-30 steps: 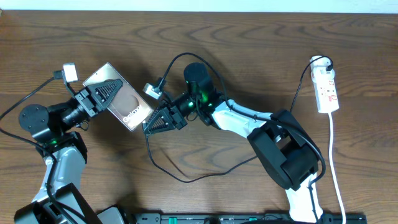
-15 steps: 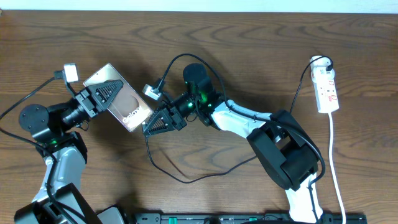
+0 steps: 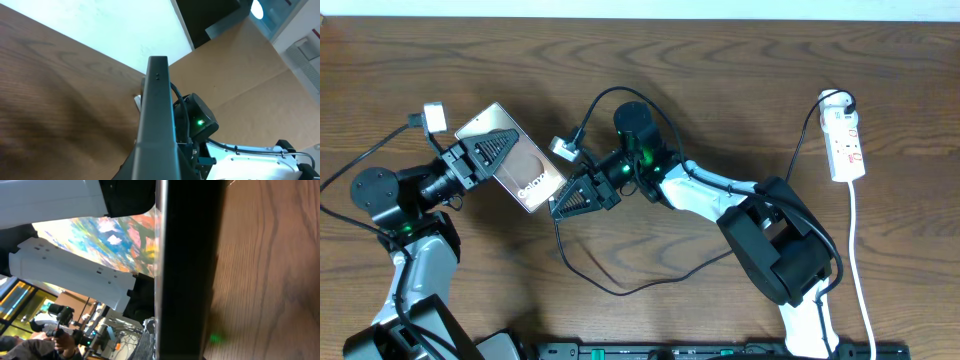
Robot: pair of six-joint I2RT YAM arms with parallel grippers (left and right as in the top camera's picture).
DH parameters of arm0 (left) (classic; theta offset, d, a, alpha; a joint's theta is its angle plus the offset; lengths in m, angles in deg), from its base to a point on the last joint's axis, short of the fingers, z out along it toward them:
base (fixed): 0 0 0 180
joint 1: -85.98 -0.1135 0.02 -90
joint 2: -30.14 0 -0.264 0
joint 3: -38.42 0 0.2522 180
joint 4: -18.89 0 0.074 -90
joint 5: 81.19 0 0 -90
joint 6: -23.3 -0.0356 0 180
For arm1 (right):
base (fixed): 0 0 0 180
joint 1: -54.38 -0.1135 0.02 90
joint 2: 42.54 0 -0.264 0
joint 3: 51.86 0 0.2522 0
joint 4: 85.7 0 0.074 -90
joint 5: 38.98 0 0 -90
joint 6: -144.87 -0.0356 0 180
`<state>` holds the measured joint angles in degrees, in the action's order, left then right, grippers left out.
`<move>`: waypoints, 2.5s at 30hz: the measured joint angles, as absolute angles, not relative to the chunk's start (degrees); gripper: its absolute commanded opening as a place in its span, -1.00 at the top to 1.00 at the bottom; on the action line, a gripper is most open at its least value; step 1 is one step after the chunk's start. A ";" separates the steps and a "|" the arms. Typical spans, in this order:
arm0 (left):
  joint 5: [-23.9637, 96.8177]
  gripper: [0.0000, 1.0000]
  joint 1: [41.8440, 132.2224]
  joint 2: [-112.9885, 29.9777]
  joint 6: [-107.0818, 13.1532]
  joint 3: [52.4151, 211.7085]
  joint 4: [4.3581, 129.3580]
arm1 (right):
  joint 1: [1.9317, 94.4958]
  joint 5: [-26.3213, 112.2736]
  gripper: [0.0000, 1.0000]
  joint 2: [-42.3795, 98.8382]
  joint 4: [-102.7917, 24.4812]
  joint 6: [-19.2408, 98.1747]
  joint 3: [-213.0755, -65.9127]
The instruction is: Plug charger to phone and switch on socket
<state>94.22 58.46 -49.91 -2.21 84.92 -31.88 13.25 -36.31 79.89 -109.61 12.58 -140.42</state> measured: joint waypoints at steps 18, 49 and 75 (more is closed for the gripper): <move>95.33 0.85 58.76 -49.91 -2.26 84.92 -31.86 | 13.21 -37.77 0.98 79.89 -107.86 12.63 -140.42; 98.35 0.85 59.22 -49.91 -3.50 84.89 -31.75 | 14.83 -37.73 0.98 79.89 -100.32 16.65 -140.44; 98.54 0.85 57.14 -49.91 -3.57 84.89 -31.75 | 21.38 1.52 0.98 79.89 -59.84 26.70 -133.80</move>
